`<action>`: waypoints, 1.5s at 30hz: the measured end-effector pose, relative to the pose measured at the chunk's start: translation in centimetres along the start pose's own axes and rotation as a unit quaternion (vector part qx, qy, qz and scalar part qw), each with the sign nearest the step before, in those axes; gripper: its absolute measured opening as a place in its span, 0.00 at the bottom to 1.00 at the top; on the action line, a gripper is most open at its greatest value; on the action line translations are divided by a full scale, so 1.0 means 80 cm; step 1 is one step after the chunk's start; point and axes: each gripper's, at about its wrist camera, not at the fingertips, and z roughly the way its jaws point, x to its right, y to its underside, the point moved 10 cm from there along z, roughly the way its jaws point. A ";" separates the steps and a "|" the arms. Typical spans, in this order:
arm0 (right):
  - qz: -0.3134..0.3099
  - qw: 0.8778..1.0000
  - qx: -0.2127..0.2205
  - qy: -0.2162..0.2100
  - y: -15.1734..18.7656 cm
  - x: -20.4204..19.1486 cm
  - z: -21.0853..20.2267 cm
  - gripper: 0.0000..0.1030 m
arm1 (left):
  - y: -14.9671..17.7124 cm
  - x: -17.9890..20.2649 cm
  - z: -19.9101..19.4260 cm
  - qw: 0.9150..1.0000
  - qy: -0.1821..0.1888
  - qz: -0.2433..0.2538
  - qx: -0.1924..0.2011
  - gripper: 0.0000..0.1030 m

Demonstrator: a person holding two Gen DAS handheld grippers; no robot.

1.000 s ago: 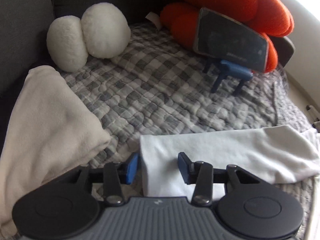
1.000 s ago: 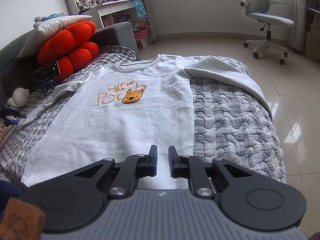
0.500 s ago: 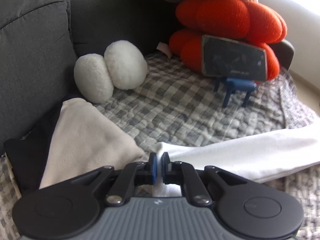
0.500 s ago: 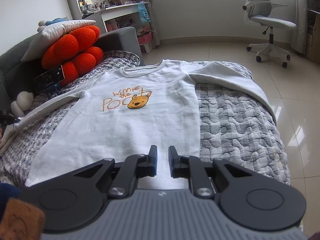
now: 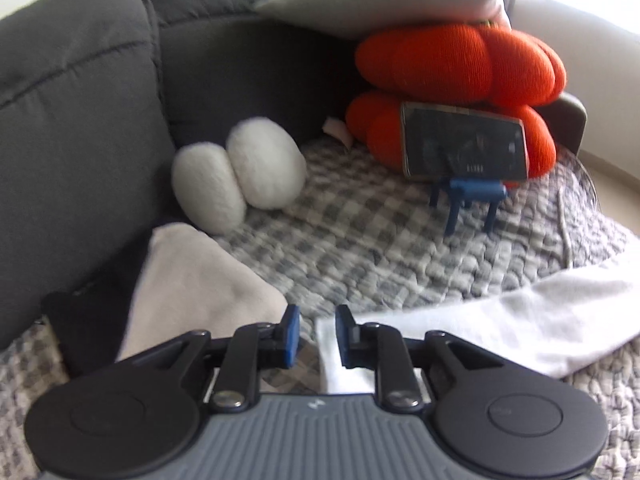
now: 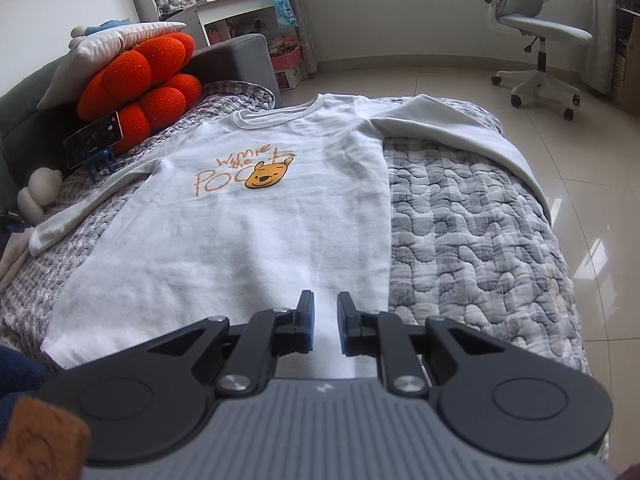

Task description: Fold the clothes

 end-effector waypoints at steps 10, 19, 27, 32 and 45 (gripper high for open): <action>-0.031 0.999 -0.012 0.010 0.016 -0.013 0.018 0.33 | 0.052 0.166 -0.085 0.979 0.194 0.057 -0.028 0.32; -0.011 1.000 -0.009 0.004 0.026 0.020 -0.004 0.28 | 0.158 0.275 -0.146 0.936 0.312 0.131 -0.096 0.31; 0.034 0.999 0.011 -0.002 0.044 0.048 -0.046 0.35 | 0.191 0.225 -0.185 0.928 0.331 0.125 -0.116 0.30; 0.077 0.996 0.012 -0.054 0.062 0.046 -0.068 0.37 | 0.222 0.207 -0.201 0.921 0.343 0.123 -0.136 0.30; 0.068 0.996 -0.005 -0.050 0.084 0.029 -0.053 0.08 | 0.251 0.227 -0.203 0.909 0.364 0.104 -0.172 0.21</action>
